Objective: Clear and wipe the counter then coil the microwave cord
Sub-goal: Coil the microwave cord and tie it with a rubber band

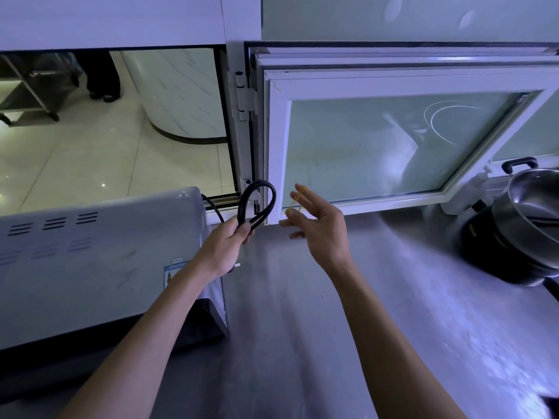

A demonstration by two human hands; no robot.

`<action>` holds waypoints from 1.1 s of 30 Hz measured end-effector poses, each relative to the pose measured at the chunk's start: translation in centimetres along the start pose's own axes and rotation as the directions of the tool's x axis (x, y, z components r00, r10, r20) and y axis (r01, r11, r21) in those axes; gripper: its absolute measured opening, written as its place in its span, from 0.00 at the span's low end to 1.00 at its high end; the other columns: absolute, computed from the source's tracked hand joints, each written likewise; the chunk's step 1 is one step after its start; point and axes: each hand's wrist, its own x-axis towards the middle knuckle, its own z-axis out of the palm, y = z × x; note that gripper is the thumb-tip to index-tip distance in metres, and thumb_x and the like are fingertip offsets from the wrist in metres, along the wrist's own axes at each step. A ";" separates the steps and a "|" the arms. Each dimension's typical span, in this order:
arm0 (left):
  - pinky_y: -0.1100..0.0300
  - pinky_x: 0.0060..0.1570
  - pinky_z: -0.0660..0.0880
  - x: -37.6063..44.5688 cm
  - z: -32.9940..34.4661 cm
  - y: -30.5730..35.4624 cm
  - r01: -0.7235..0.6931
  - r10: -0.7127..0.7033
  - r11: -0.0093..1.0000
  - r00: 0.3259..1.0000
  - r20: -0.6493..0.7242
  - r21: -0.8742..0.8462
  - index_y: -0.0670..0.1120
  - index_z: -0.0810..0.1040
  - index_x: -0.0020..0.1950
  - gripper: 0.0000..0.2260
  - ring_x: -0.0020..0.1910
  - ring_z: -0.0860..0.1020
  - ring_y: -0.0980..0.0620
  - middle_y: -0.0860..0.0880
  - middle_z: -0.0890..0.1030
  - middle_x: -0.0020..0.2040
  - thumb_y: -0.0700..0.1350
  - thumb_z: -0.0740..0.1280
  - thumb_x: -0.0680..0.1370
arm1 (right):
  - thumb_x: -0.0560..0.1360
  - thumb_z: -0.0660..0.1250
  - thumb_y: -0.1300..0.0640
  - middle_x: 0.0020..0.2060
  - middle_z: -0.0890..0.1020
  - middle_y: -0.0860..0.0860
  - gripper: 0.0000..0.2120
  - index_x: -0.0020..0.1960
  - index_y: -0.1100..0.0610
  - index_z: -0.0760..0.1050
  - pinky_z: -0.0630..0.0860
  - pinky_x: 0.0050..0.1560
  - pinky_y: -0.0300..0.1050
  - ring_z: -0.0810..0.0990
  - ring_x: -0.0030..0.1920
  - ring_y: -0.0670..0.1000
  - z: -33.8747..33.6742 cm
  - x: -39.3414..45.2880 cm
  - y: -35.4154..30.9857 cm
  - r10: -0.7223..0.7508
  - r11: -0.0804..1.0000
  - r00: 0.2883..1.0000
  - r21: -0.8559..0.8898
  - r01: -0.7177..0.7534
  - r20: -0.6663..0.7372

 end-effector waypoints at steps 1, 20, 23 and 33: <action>0.55 0.38 0.65 0.0 0.0 0.0 0.005 -0.005 1.000 1.000 0.009 -0.004 0.60 0.73 0.39 0.14 0.32 0.68 0.59 0.60 0.74 0.34 0.54 0.56 0.84 | 0.75 0.73 0.60 0.60 0.82 0.43 0.22 0.64 0.41 0.77 0.83 0.38 0.51 0.87 0.43 0.55 -0.1 0.0 -0.3 0.003 0.998 1.000 -0.055 -0.002 0.022; 0.51 0.41 0.69 -1.0 0.3 1.6 -0.196 0.176 0.925 0.980 0.091 0.326 0.55 0.69 0.42 0.10 0.39 0.72 0.52 0.52 0.74 0.38 0.47 0.56 0.84 | 0.65 0.77 0.43 0.51 0.82 0.37 0.19 0.53 0.40 0.74 0.82 0.29 0.59 0.86 0.32 0.54 0.4 0.8 -1.5 0.116 0.914 0.962 -0.405 -0.005 0.249; 0.46 0.46 0.75 -1.0 0.2 1.6 -0.243 0.220 0.910 0.970 0.104 0.337 0.51 0.73 0.47 0.11 0.43 0.76 0.49 0.50 0.78 0.42 0.53 0.54 0.83 | 0.66 0.78 0.44 0.50 0.84 0.39 0.18 0.51 0.42 0.73 0.83 0.29 0.58 0.86 0.33 0.55 1.1 1.1 -1.2 0.144 0.924 0.947 -0.381 -0.025 0.287; 0.49 0.47 0.74 -1.1 0.1 1.6 -0.169 0.165 0.971 0.986 0.039 0.171 0.50 0.76 0.54 0.15 0.45 0.76 0.54 0.51 0.78 0.44 0.58 0.55 0.83 | 0.68 0.79 0.45 0.45 0.86 0.51 0.22 0.53 0.56 0.75 0.83 0.34 0.55 0.86 0.36 0.60 1.8 1.2 0.0 0.271 0.939 0.914 -0.292 -0.182 0.303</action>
